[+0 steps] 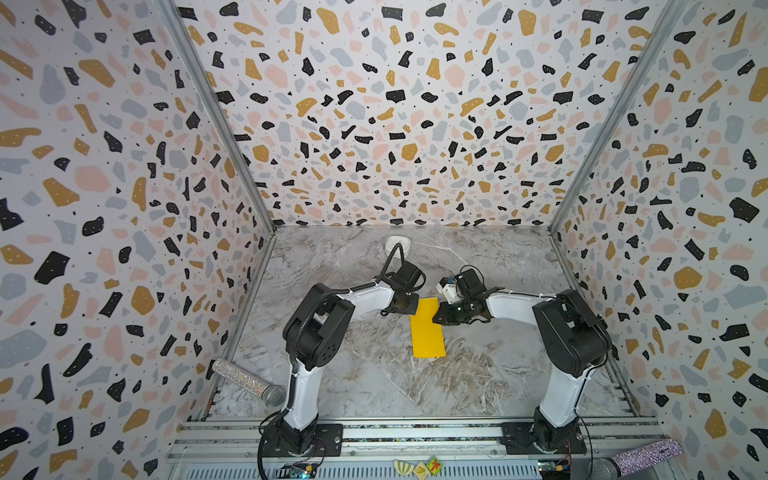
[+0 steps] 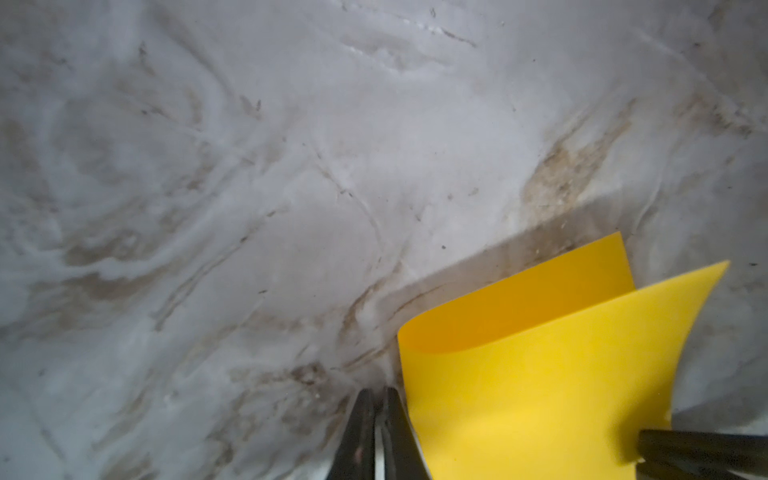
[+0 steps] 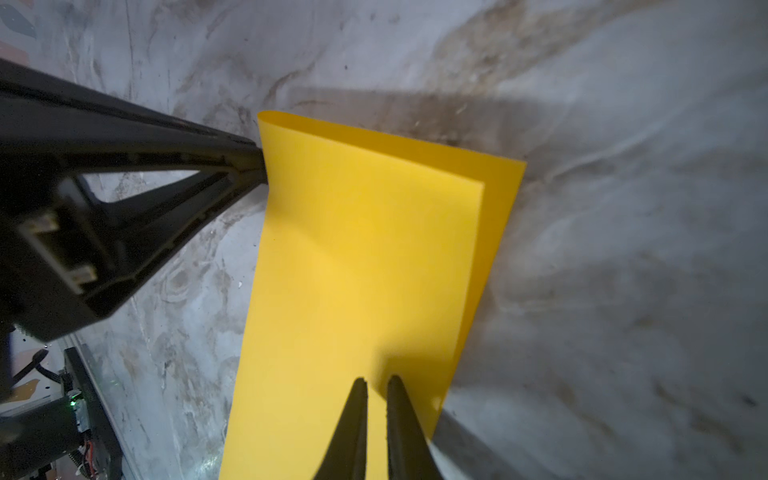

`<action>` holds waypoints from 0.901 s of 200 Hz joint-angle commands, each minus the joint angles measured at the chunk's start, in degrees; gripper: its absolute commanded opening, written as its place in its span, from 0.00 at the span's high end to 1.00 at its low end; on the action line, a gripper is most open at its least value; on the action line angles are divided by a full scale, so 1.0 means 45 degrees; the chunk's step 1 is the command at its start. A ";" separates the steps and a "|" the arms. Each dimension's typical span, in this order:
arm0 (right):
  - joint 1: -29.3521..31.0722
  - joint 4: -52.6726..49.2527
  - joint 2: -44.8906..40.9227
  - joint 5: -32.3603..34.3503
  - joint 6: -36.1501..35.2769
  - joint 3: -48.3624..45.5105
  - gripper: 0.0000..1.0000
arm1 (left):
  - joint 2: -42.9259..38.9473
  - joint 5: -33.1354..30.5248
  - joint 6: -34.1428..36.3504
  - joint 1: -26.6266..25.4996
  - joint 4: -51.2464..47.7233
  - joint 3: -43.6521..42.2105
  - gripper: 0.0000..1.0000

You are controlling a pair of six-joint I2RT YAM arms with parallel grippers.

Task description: Fold a paper plane with a square sheet of paper (pick it up from the middle)

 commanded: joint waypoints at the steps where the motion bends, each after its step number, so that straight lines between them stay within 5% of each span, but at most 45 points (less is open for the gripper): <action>1: -0.0173 -0.1231 0.0692 0.1987 -0.0157 -0.0652 0.86 | -0.0666 0.1093 0.0197 0.0081 0.0705 0.0196 0.90; 103: -0.0165 -0.1172 0.0762 0.1897 -0.0162 -0.0636 0.86 | 0.0473 0.0673 -0.0047 0.0076 0.0312 0.0751 0.90; 180: -0.0185 -0.1172 0.0792 0.1900 -0.0168 -0.0646 0.86 | 0.1013 -0.1709 0.0172 0.0078 -0.1182 0.1366 0.91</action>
